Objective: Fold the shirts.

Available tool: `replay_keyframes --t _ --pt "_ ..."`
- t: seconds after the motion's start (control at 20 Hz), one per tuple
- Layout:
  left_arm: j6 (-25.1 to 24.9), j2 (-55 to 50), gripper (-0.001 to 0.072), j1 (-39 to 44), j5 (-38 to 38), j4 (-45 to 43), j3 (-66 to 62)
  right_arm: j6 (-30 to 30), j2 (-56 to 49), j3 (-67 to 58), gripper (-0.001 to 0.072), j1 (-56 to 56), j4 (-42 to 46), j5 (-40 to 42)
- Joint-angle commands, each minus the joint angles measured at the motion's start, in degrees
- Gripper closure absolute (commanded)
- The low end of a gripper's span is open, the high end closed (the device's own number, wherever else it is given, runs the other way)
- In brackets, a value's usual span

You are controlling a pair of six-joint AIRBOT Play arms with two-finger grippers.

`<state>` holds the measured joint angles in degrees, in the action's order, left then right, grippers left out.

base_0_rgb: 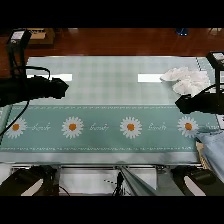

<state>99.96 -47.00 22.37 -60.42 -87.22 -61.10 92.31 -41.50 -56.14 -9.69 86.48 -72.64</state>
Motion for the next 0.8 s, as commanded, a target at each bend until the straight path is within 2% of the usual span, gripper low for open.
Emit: replay_keyframes --t 0.0,0.15,0.2,0.25,0.35,0.4,0.45,0.55,0.6,0.65,0.75 --pt "-0.02 -0.35 0.0265 0.02 4.33 -0.02 0.0 0.11 0.04 0.02 0.0226 0.0 -0.07 3.58" --pt "-0.02 -1.38 0.0267 0.04 8.41 0.2 0.0 -0.5 0.0 0.02 0.0227 0.0 3.1 14.21" --pt "-0.04 -1.79 0.0266 0.02 8.81 0.15 0.0 -0.35 -0.02 0.02 0.0234 0.0 7.91 19.89" --pt "-0.02 -2.21 0.0266 0.02 9.22 0.17 0.0 1.46 -0.07 0.02 0.0287 0.0 14.8 25.38" --pt "-0.04 -2.93 0.0265 0.02 8.92 0.17 0.07 12.96 -1.49 -0.11 0.0309 1.38 34.32 34.32" --pt "-0.33 -3.21 0.0266 0.0 8.94 0.04 0.07 17.31 -3.37 -0.85 0.0308 3.74 39.82 35.43" --pt "-1.16 -3.56 0.0265 0.0 9.05 -0.68 0.07 19.58 -6.21 -2.14 0.0307 7.54 41.2 35.36" --pt "-3.32 -4.33 0.0263 -0.04 9.29 -1.73 0.07 20.81 -13.11 -4.81 0.0298 16.46 36.79 35.34" --pt "-3.48 -4.66 0.0208 -0.09 9.27 -1.99 0.07 20.79 -16.74 -6.1 0.0281 20.7 32.3 35.17" --pt "-3.45 -4.85 0.0124 -0.11 9.27 -1.97 0.07 20.7 -20.39 -7.39 0.0279 24.61 26.16 34.42" --pt "-3.45 -5.2 0.0016 -0.11 9.27 -1.97 0.07 17.4 -27.93 -9.35 0.0173 31.28 10.84 32.33"
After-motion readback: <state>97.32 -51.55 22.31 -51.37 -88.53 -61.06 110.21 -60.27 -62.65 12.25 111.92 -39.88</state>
